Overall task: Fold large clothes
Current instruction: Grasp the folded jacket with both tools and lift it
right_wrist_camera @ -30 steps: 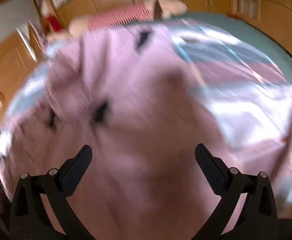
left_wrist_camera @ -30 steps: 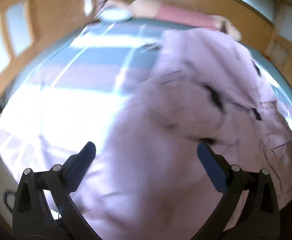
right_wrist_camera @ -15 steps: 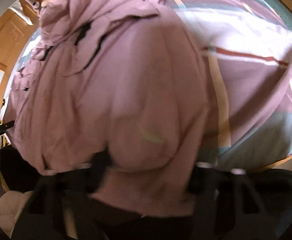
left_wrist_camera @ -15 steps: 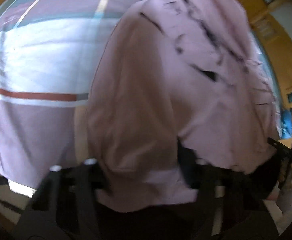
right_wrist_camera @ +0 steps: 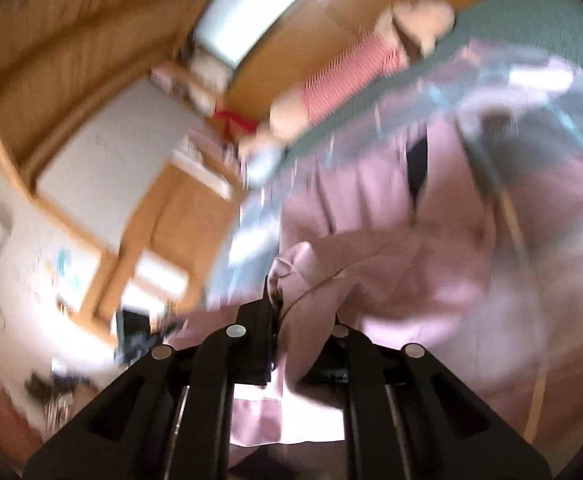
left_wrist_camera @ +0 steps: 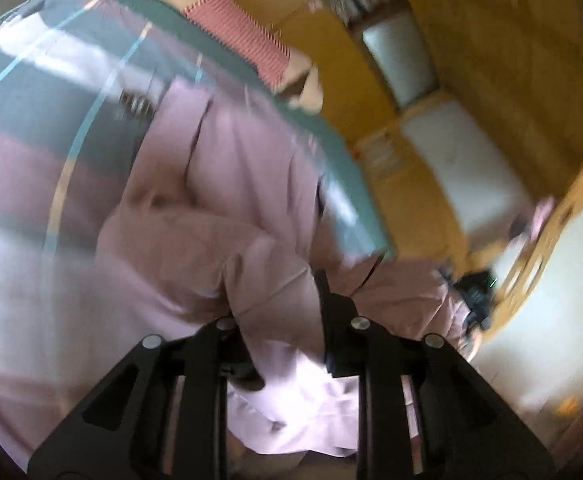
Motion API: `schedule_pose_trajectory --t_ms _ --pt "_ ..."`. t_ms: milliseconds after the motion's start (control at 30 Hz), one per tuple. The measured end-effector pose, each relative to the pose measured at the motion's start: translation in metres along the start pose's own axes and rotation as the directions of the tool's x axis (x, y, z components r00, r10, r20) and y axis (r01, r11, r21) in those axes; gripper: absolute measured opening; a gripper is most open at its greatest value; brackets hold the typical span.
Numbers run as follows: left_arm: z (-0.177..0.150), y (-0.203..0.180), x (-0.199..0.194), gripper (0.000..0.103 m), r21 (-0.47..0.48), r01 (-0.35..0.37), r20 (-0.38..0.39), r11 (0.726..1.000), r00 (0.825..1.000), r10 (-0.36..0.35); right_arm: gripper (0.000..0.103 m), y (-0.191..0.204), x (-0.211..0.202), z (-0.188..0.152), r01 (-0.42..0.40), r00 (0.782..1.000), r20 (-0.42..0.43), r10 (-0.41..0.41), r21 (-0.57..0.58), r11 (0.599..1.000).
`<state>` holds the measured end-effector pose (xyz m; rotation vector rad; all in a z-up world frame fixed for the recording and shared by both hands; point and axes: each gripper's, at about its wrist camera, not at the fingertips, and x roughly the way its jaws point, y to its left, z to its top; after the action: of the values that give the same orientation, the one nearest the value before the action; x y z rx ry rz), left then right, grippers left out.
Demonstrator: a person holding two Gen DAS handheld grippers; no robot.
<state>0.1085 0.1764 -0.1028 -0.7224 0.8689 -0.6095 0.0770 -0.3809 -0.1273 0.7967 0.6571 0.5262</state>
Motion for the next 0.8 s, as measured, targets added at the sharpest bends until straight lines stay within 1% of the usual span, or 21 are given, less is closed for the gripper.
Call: schedule_pose_trajectory --t_ms 100,167,200,233,267,300,333,367,400,433,467,500,533,567,600,633,667,700,733,767,800 --pt "0.065 0.015 0.038 0.021 -0.139 0.016 0.086 0.990 0.996 -0.004 0.010 -0.034 0.045 0.056 0.013 0.995 0.096 -0.027 0.138 0.990" --pt "0.110 0.034 0.070 0.022 -0.224 0.028 0.114 0.974 0.994 -0.003 0.010 -0.066 0.088 0.085 0.060 0.988 0.129 -0.090 0.219 0.974" --pt "0.122 0.041 0.083 0.024 -0.250 0.024 0.118 0.968 0.993 0.006 0.010 -0.085 0.109 0.091 0.097 0.984 0.121 -0.131 0.253 0.963" --pt "0.133 0.053 0.100 0.028 -0.293 0.008 0.119 0.956 0.992 0.028 0.011 -0.106 0.115 0.097 0.122 0.982 0.101 -0.156 0.285 0.951" --pt "0.140 0.066 0.116 0.029 -0.346 -0.021 0.105 0.938 0.993 0.061 0.013 -0.131 0.139 0.098 0.146 0.981 0.070 -0.180 0.340 0.929" --pt "0.143 0.073 0.126 0.031 -0.384 -0.039 0.091 0.923 0.993 0.080 0.013 -0.151 0.148 0.097 0.162 0.979 0.048 -0.196 0.386 0.908" --pt "0.142 0.082 0.134 0.034 -0.413 -0.043 0.084 0.910 0.993 0.085 0.017 -0.169 0.166 0.090 0.180 0.977 0.025 -0.210 0.422 0.889" --pt "0.138 0.089 0.134 0.038 -0.422 -0.026 0.103 0.906 0.992 0.077 0.021 -0.174 0.176 0.089 0.189 0.975 0.024 -0.219 0.419 0.888" --pt "0.126 0.089 0.127 0.047 -0.408 0.019 0.158 0.913 0.986 0.050 0.023 -0.178 0.181 0.085 0.186 0.975 0.035 -0.218 0.396 0.899" --pt "0.118 0.086 0.119 0.068 -0.386 0.034 0.187 0.922 0.981 0.043 0.024 -0.179 0.182 0.084 0.184 0.975 0.045 -0.216 0.378 0.908" --pt "0.104 0.079 0.105 0.077 -0.341 0.018 0.228 0.940 0.972 0.064 0.024 -0.184 0.183 0.082 0.172 0.978 0.049 -0.203 0.365 0.915" --pt "0.090 0.068 0.091 0.086 -0.274 -0.039 0.274 0.961 0.955 0.117 0.025 -0.189 0.180 0.085 0.157 0.982 0.043 -0.186 0.371 0.915" --pt "0.079 0.058 0.084 0.088 -0.205 -0.098 0.296 0.974 0.942 0.157 0.026 -0.195 0.176 0.087 0.121 0.989 0.034 -0.146 0.397 0.910" --pt "0.064 0.046 0.079 0.088 -0.122 -0.174 0.307 0.977 0.930 0.204 0.030 -0.199 0.174 0.090 0.099 0.991 0.038 -0.126 0.416 0.904" --pt "0.050 0.038 0.079 0.088 -0.049 -0.242 0.315 0.969 0.917 0.245 0.033 -0.199 0.166 0.094 0.083 0.992 0.048 -0.116 0.436 0.896" --pt "0.038 0.032 0.081 0.088 0.009 -0.284 0.313 0.959 0.912 0.267 0.043 -0.193 0.158 0.095 0.080 0.991 0.064 -0.119 0.434 0.897" --pt "0.024 0.026 0.090 0.088 0.080 -0.318 0.289 0.945 0.914 0.284 0.056 -0.180 0.145 0.097 0.081 0.984 0.112 -0.137 0.406 0.910" --pt "0.018 0.025 0.098 0.088 0.108 -0.333 0.266 0.937 0.918 0.295 0.066 -0.165 0.134 0.098 0.118 0.967 0.168 -0.192 0.370 0.922" --pt "0.011 0.024 0.109 0.088 0.129 -0.343 0.232 0.930 0.923 0.308 0.089 -0.142 0.113 0.095 0.209 0.915 0.269 -0.300 0.320 0.924" --pt "0.007 0.023 0.114 0.088 0.138 -0.348 0.210 0.927 0.925 0.315 0.100 -0.124 0.104 0.092 0.248 0.877 0.344 -0.337 0.277 0.928" --pt "0.002 0.020 0.124 0.088 0.156 -0.370 0.188 0.916 0.922 0.340 0.100 -0.101 0.098 0.084 0.271 0.865 0.379 -0.329 0.199 0.942"
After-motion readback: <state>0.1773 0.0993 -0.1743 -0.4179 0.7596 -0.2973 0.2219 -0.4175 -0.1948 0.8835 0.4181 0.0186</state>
